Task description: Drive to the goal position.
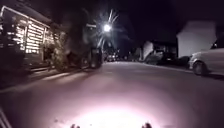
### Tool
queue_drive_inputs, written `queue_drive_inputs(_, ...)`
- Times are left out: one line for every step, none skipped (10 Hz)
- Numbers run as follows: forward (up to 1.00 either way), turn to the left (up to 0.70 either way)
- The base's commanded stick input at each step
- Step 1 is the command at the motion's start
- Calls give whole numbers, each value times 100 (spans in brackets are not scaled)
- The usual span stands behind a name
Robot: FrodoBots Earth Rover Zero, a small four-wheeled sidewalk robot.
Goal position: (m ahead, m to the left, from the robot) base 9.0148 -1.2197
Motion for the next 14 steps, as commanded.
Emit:
queue_drive_inputs(70, 0)
queue_drive_inputs(70, 0)
queue_drive_inputs(70, 0)
queue_drive_inputs(70, 0)
queue_drive_inputs(70, 0)
queue_drive_inputs(70, 0)
queue_drive_inputs(70, 0)
queue_drive_inputs(70, 0)
queue_drive_inputs(70, 0)
queue_drive_inputs(70, 0)
queue_drive_inputs(70, 0)
queue_drive_inputs(70, 0)
queue_drive_inputs(70, 0)
queue_drive_inputs(70, 0)
